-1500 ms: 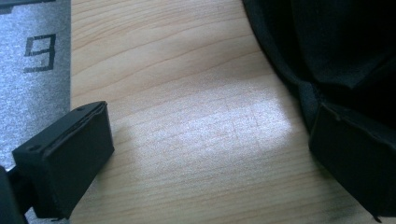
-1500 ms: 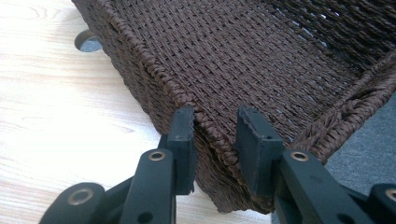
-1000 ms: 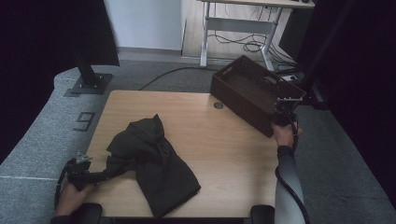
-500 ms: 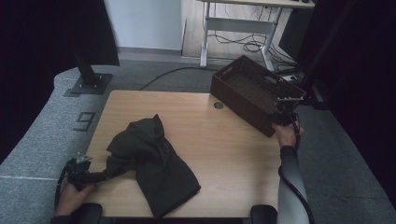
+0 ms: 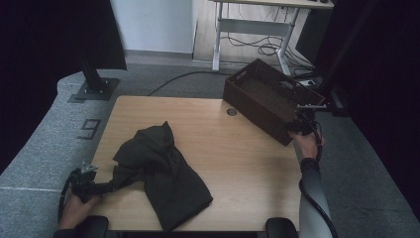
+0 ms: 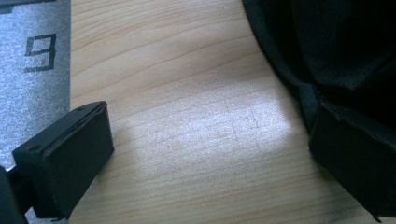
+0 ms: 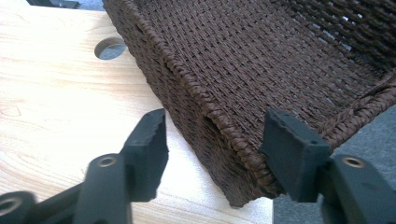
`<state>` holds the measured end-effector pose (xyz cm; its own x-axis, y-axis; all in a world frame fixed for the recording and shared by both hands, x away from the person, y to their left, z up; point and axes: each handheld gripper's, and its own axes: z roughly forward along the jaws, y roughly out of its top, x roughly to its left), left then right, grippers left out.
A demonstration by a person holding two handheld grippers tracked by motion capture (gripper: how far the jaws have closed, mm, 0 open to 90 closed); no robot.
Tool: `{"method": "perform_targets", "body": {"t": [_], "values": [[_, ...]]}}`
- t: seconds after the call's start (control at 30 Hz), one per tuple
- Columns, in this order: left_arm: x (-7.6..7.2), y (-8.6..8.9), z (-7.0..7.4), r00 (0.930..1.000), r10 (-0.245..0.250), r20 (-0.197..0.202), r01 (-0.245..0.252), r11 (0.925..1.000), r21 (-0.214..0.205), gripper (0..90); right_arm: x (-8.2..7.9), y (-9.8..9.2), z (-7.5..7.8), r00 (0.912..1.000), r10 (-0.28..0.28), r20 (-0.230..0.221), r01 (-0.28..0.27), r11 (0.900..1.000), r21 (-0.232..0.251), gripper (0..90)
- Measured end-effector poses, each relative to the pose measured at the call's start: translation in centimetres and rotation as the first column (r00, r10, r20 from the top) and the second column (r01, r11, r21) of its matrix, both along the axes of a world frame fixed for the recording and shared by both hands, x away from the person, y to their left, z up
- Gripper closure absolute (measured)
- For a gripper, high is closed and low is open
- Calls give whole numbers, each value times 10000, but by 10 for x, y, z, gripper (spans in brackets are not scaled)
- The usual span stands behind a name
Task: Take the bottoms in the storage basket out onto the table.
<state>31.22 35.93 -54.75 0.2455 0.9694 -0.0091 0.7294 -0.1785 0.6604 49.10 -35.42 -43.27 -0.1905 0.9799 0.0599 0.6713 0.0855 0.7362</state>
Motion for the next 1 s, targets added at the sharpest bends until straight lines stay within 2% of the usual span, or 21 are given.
{"method": "perform_targets", "body": {"t": [0.13,0.33,0.67,0.73,0.87,1.0], "values": [[0,0,0,10000,1,0,-1,10000,-1,0,-4,7,4,9998,161,81,-159,9995,-258,327],[0,0,0,10000,0,-1,0,10000,1,0,-11,15,16,9993,226,289,-223,9997,-105,260],[0,0,0,10000,-17,-17,17,10000,24,0,-23,25,27,9956,866,346,-867,9962,-11,154],[0,0,0,10000,-18,-17,18,10000,23,0,-26,29,28,9954,909,294,-905,9958,-154,133],[0,0,0,10000,-17,-16,18,10000,25,0,-32,34,32,9935,1098,300,-1085,9932,-422,130],[0,0,0,10000,-17,-17,17,10000,23,0,-39,38,36,9906,1303,405,-1291,9911,-320,101]]}}
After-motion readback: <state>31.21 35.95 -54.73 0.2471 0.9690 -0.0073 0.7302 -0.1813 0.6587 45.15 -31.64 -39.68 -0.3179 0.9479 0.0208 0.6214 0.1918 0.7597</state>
